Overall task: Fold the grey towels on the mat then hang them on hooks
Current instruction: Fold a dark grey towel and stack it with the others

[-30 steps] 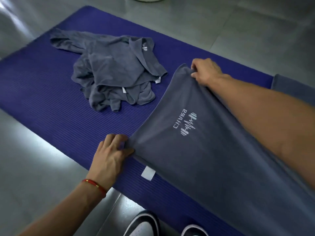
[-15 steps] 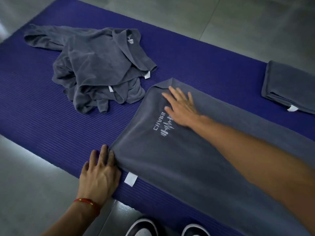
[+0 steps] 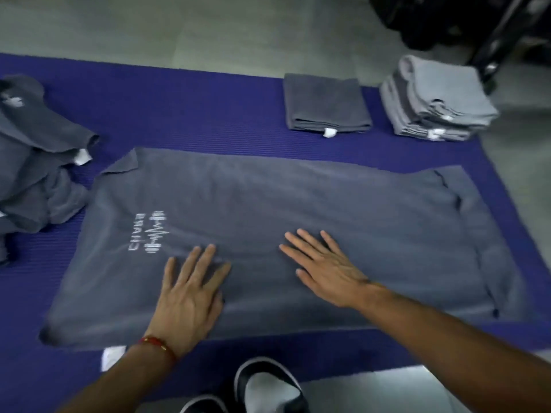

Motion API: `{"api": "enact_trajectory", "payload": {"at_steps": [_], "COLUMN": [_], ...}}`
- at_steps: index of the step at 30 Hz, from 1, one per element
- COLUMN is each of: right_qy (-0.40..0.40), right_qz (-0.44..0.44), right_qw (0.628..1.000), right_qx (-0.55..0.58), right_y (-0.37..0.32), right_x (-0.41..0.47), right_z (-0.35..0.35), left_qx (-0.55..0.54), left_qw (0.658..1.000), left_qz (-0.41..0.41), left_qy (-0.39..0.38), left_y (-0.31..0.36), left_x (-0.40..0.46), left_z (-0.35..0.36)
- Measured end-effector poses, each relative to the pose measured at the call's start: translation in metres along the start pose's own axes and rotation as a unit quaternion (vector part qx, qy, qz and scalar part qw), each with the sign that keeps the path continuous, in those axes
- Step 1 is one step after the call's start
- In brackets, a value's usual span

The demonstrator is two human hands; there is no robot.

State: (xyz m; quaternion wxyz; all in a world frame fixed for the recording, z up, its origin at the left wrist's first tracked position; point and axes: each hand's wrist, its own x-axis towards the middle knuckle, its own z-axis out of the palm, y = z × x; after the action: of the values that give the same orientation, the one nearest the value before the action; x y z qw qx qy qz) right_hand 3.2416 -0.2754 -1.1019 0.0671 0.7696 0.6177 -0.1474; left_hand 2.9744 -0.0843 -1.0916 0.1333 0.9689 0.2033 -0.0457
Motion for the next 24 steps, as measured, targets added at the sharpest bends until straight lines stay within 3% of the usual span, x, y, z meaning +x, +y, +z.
{"api": "enact_trajectory", "payload": {"at_steps": [4, 7, 11, 15, 24], "right_qy": [0.01, 0.045, 0.142, 0.159, 0.197], "right_qz": [0.191, 0.264, 0.182, 0.084, 0.038], "right_qw": [0.98, 0.96, 0.97, 0.983, 0.979], "right_qx": [0.06, 0.08, 0.074, 0.039, -0.023], "right_y": [0.066, 0.091, 0.089, 0.08, 0.096], "right_x": [-0.081, -0.139, -0.199, -0.217, -0.184], "right_z": [0.009, 0.017, 0.029, 0.049, 0.047], "left_qx": [-0.072, -0.085, -0.017, 0.086, 0.16], "left_qw": [0.979, 0.954, 0.931, 0.918, 0.933], "left_qz": [0.18, 0.273, 0.362, 0.386, 0.321], "left_qy": [-0.065, -0.087, -0.043, -0.013, -0.012], "left_y": [0.051, 0.086, 0.114, 0.117, 0.144], "left_x": [0.044, 0.056, 0.057, 0.046, 0.021], "left_z": [0.014, 0.021, 0.028, 0.03, 0.016]}}
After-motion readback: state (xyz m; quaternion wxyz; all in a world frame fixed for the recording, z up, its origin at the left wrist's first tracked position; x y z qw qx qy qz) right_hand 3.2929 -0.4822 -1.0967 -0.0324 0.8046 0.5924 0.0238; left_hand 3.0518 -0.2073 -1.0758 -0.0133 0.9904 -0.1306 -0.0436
